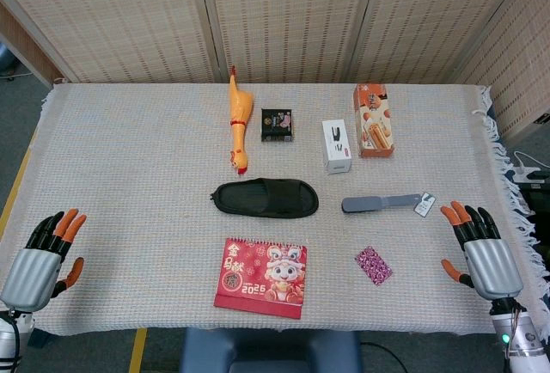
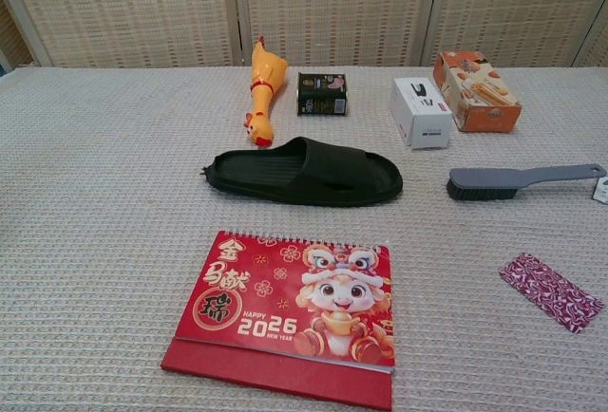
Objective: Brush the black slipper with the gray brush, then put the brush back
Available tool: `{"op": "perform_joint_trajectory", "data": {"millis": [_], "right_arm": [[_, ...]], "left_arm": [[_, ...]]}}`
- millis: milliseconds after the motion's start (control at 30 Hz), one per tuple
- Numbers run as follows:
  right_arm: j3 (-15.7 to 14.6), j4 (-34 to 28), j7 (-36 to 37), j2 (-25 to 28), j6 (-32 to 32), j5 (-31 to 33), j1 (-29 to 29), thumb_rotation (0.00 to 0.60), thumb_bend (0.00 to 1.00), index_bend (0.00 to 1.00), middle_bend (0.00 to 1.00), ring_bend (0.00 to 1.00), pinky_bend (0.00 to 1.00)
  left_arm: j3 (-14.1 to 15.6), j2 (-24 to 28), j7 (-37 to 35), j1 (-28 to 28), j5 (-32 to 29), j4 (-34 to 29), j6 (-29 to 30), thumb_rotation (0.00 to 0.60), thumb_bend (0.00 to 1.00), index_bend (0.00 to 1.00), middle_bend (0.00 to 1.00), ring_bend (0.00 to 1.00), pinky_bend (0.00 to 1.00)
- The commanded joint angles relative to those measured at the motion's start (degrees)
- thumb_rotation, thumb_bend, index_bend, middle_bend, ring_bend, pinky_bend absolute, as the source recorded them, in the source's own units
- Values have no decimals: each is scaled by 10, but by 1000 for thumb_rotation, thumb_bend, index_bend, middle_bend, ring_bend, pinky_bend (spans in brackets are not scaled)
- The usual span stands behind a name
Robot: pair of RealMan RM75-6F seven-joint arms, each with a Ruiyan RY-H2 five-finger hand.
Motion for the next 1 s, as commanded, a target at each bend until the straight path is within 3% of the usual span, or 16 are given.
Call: {"op": "perform_joint_trajectory", "data": {"millis": [33,200,400,633,833,1000], "right_arm": [[4,0,-15,-9,-7,11,2,600,149,0,0,0,0],[20,7,-52,-30,-38,39,23,600,149,0,0,0,0],[65,45,-129,-70,-158,94,116,600,149,0,0,0,0],[97,161,-124,-168,-289,159,218,600,149,76,11,0,0],[98,259,-111,-241,-309,158,260,600,149,182,80,0,0],[97,300,-85,-268,-300,152,269,600,149,309,151,34,38]], "left_arm": [[-1,-2,1,-1,1,-1,2,600,477,0,0,0,97],[4,-4,1,-6,5,-2,-5,600,478,0,0,0,97],[5,-15,-2,-16,5,6,-20,600,478,0,0,0,97],[6,-16,-8,-19,5,14,-21,600,479,0,0,0,95],[7,-14,-10,-21,-7,18,-35,600,477,0,0,0,93],[7,-8,-13,-19,-10,12,-32,600,477,0,0,0,92]]}}
